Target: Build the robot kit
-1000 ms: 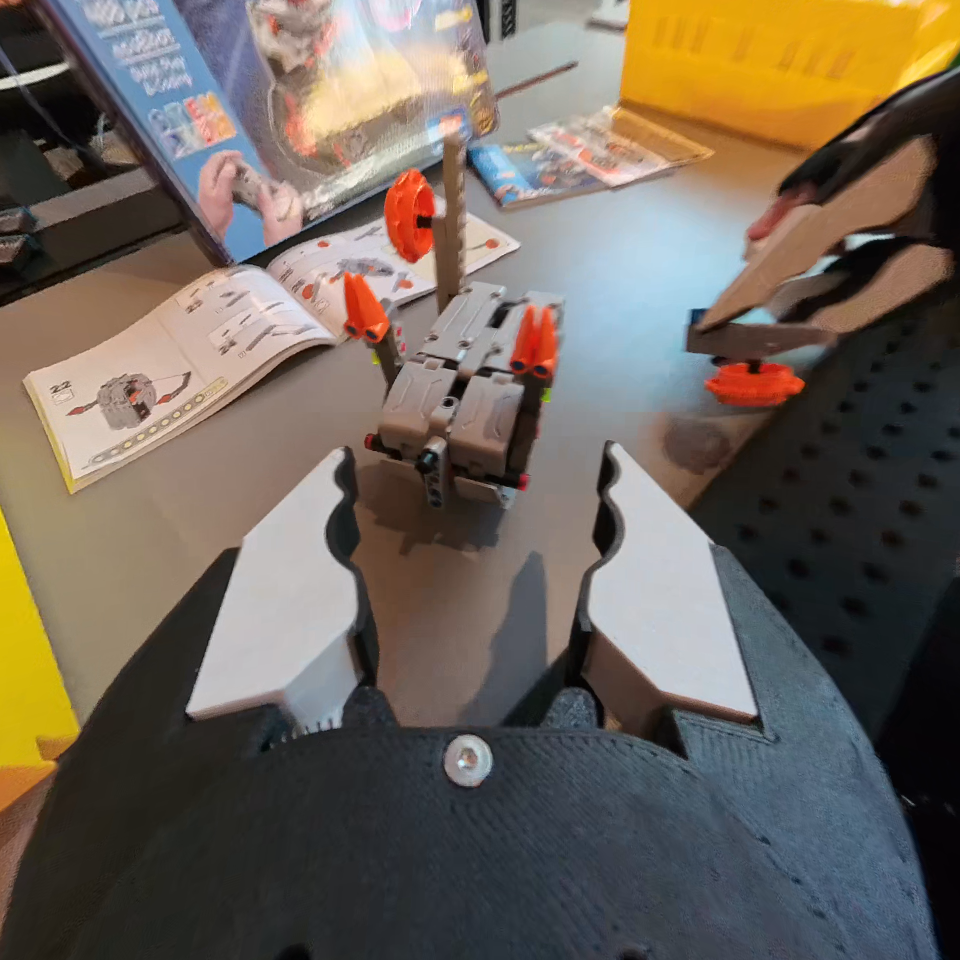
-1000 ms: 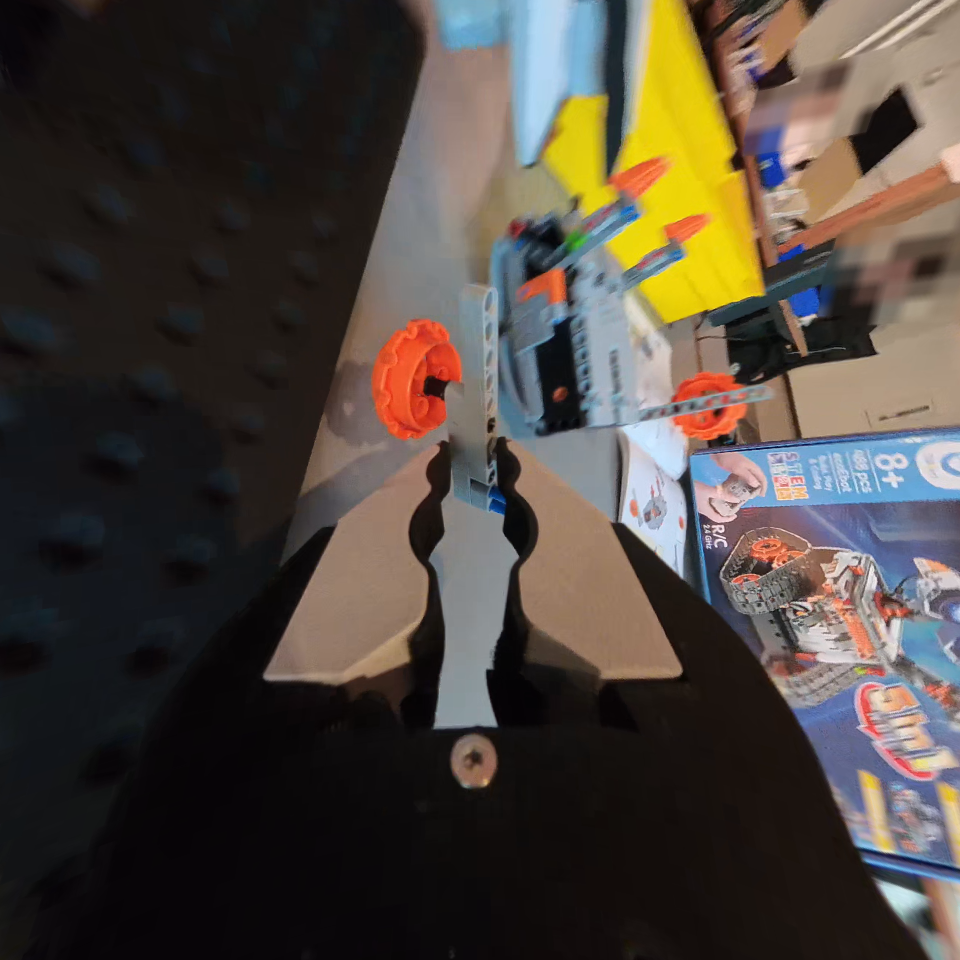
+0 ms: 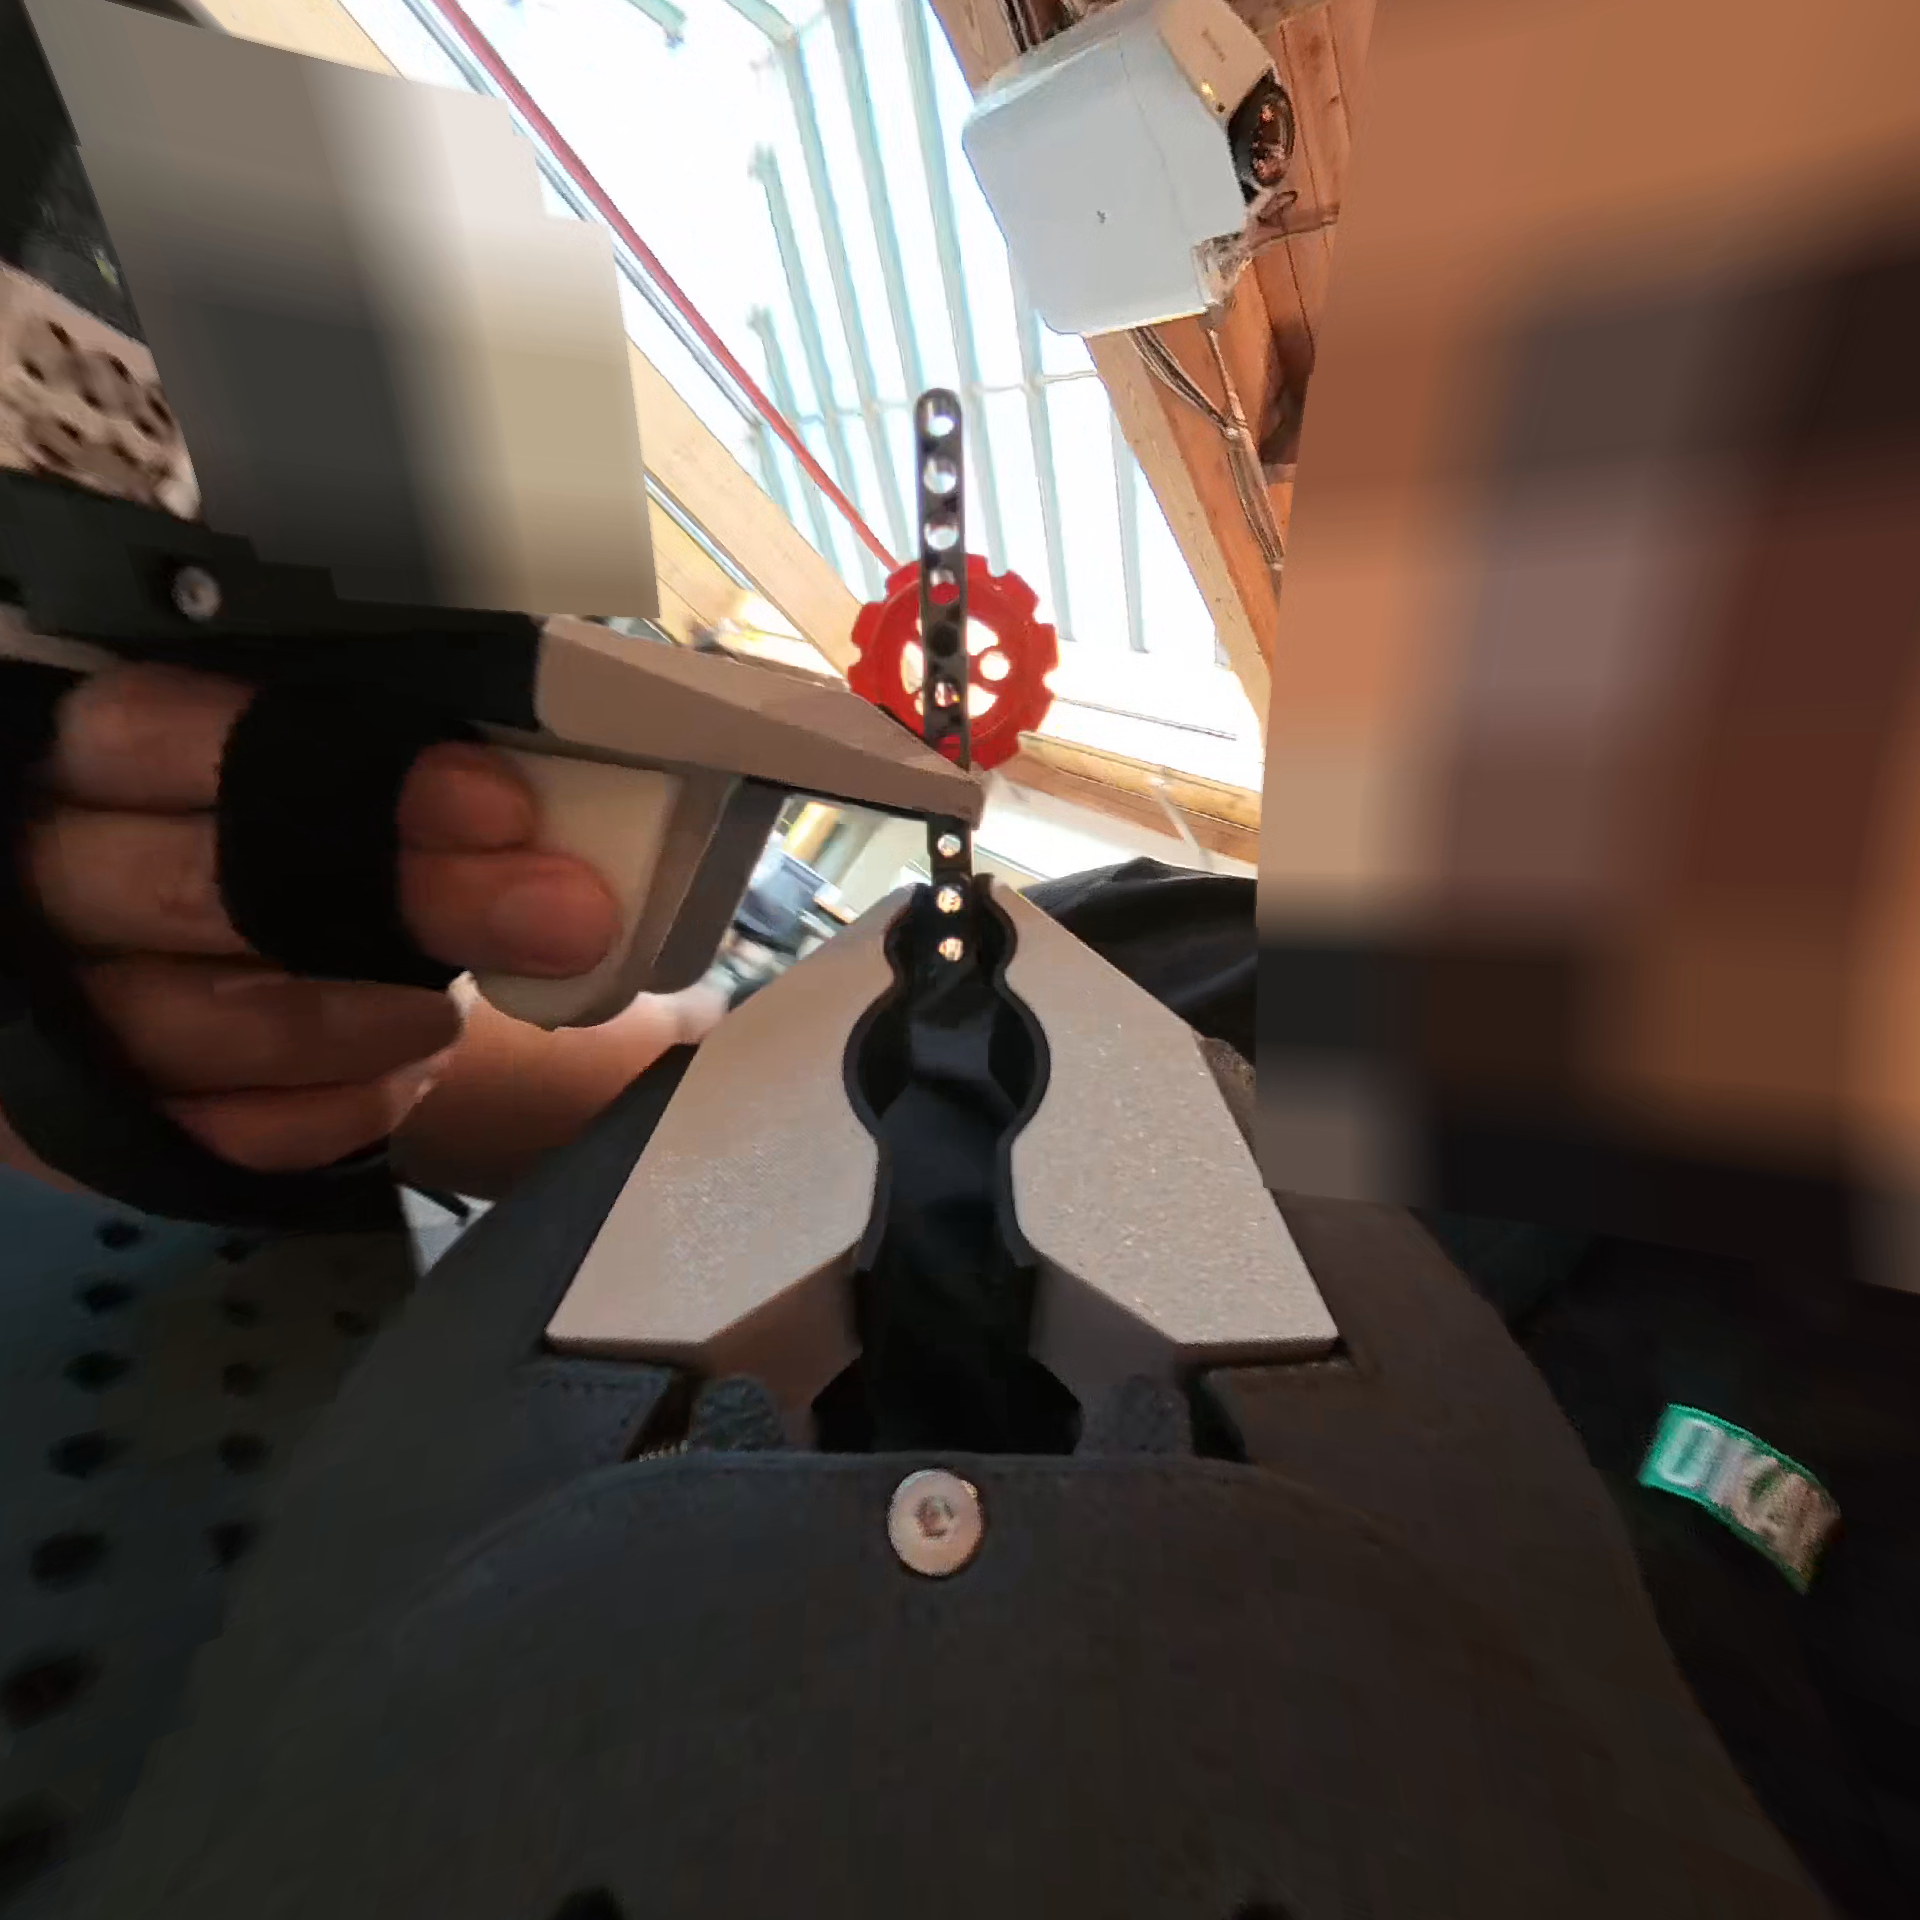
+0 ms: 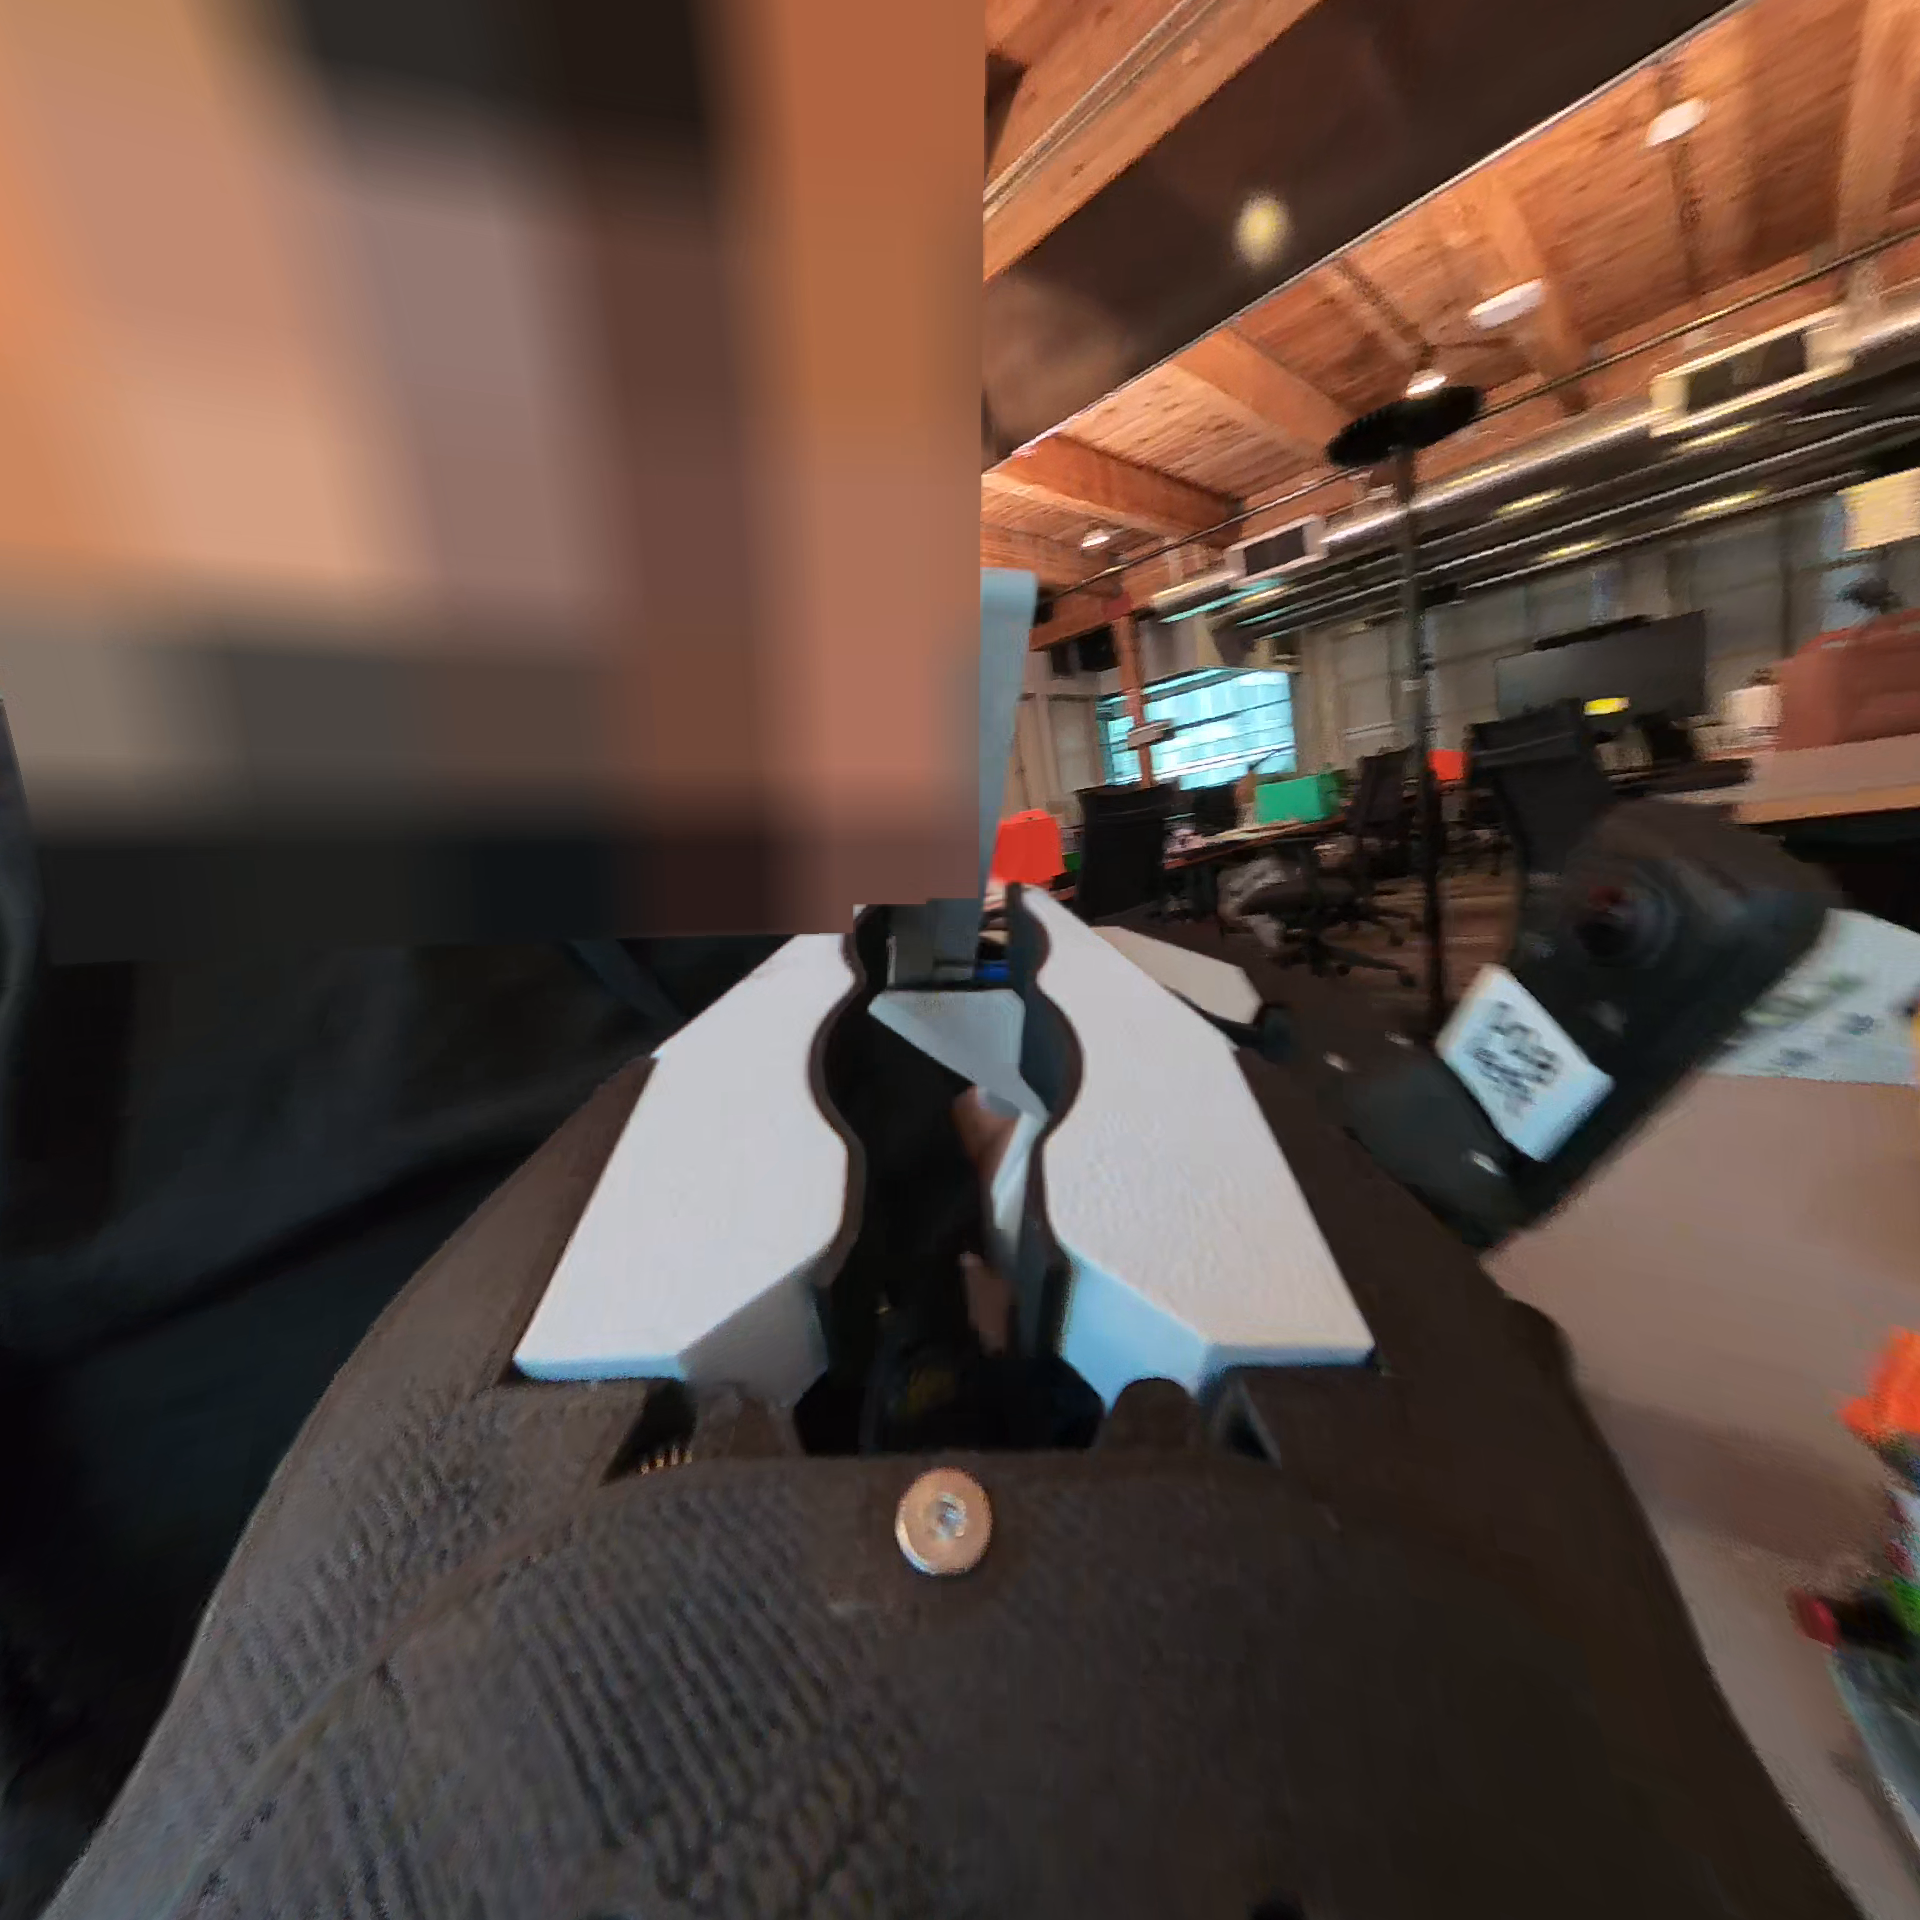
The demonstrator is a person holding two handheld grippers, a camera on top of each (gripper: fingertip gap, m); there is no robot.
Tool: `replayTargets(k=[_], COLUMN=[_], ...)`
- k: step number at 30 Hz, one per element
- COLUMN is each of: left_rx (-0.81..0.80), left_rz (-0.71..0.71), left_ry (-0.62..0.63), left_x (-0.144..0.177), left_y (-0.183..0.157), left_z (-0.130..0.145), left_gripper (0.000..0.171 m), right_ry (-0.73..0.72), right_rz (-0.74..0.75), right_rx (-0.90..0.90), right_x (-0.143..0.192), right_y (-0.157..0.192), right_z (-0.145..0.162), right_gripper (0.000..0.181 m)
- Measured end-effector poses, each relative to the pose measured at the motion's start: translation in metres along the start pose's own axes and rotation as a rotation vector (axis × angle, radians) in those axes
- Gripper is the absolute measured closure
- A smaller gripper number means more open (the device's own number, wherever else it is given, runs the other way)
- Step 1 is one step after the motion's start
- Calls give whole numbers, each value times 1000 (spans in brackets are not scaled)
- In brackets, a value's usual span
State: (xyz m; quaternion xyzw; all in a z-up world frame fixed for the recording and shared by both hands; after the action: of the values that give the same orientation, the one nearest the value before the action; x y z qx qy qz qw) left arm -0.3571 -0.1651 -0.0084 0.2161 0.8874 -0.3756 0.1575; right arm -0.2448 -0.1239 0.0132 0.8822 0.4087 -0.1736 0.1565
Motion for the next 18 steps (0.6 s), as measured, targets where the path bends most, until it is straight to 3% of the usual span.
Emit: replayTargets(k=[1, 3, 7, 13, 18], left_rx=[-44, -132, -294, -391, -398], left_rz=[-45, -138, -370, -621, -729], left_ry=[-25, -56, -137, -93, -34], left_x=[3, 10, 27, 34, 30], left_y=[-2, -6, -11, -3, 6], left_z=[-3, -8, -18, -20, -16], left_gripper=[165, 166, 167, 166, 166], right_ry=[-14, -30, -112, -233, -124], right_rz=[85, 237, 460, 644, 749], right_rx=[12, 19, -5, -65, -83], right_x=[3, 8, 14, 18, 20], right_y=[-4, -10, -8, 0, 3], right_z=[-1, -1, 6, 11, 20], right_gripper=[149, 130, 132, 160, 166])
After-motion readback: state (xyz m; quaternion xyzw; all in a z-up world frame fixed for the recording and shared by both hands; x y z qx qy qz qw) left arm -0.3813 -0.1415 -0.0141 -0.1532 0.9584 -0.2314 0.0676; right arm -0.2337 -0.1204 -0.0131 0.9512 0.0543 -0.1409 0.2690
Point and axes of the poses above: each gripper's, where its closed fingertips meet, x back along the fingers, z out of its underside, y = z × x across the jaws, the point moved 9 cm from there along x, back along the fingers, and after that the axes turned 5 degrees about -z, right-handed, at the moved point
